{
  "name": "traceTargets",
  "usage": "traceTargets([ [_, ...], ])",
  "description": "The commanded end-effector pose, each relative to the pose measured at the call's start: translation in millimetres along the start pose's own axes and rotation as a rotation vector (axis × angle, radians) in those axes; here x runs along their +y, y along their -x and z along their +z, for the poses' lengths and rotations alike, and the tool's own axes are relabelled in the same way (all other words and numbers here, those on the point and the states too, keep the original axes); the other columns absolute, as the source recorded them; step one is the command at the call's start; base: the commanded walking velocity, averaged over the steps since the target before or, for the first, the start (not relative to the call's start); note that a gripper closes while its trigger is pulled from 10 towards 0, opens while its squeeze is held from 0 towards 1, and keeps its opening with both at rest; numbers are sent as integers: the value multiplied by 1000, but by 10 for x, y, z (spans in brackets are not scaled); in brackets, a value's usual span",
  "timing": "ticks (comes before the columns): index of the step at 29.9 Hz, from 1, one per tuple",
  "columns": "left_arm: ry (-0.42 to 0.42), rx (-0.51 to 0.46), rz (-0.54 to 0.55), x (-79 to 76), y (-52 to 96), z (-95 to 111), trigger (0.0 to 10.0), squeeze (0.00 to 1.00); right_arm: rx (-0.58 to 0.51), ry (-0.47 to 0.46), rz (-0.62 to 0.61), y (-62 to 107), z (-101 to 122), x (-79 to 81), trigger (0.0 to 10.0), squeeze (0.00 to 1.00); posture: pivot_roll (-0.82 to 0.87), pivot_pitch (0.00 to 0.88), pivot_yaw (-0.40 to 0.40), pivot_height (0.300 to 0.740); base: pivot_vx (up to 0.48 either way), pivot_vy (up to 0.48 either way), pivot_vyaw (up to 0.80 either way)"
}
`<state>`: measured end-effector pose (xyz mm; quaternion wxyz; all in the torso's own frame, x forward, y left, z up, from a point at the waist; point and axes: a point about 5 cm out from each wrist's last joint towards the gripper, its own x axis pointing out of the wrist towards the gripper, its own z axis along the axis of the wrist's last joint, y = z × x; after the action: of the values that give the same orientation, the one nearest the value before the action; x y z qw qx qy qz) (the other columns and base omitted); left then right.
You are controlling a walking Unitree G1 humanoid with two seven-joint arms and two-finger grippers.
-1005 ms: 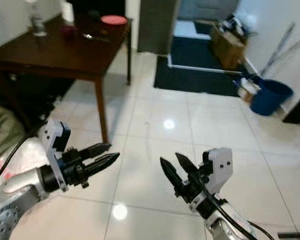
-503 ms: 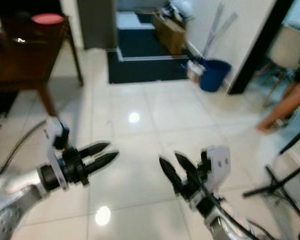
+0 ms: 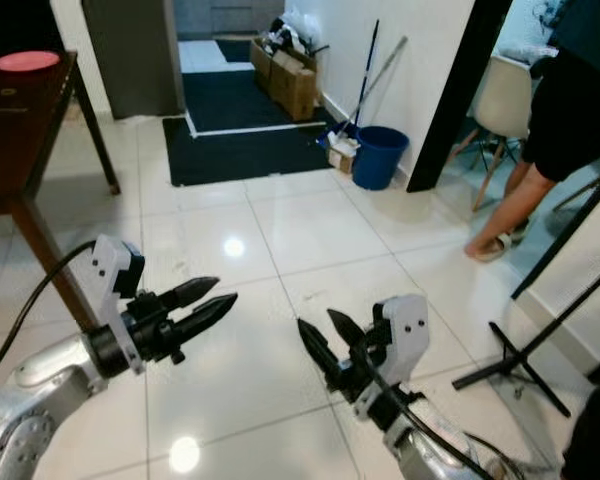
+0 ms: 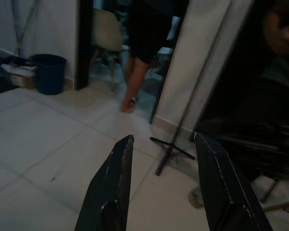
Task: Setting the table
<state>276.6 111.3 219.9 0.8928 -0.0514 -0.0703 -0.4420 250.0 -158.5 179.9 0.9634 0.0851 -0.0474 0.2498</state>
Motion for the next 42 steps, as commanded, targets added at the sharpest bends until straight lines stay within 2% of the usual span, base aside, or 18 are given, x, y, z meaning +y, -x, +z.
traceTargets([
  [1,-6,15,23,32,50,-37,10000,0,1,-12,11,-23,-37,34,10000,0,39,111,55,740,480,0,0],
  [14,-3,8,29,36,35,-37,10000,0,-1,-2,-3,-24,-54,18,10000,0,34,116,57,740,480,0,0],
  [22,-36,25,138,126,40,-100,10000,0,-2,-2,2,-32,-68,32,10000,0,36,117,56,740,480,0,0],
  [30,-58,39,199,175,22,-139,10000,0,-4,-3,3,-37,-72,31,10000,0,36,117,56,740,480,0,0],
  [42,-65,36,214,197,14,-144,10000,0,-3,-1,3,-37,-79,40,10000,0,35,121,55,740,480,0,0],
])
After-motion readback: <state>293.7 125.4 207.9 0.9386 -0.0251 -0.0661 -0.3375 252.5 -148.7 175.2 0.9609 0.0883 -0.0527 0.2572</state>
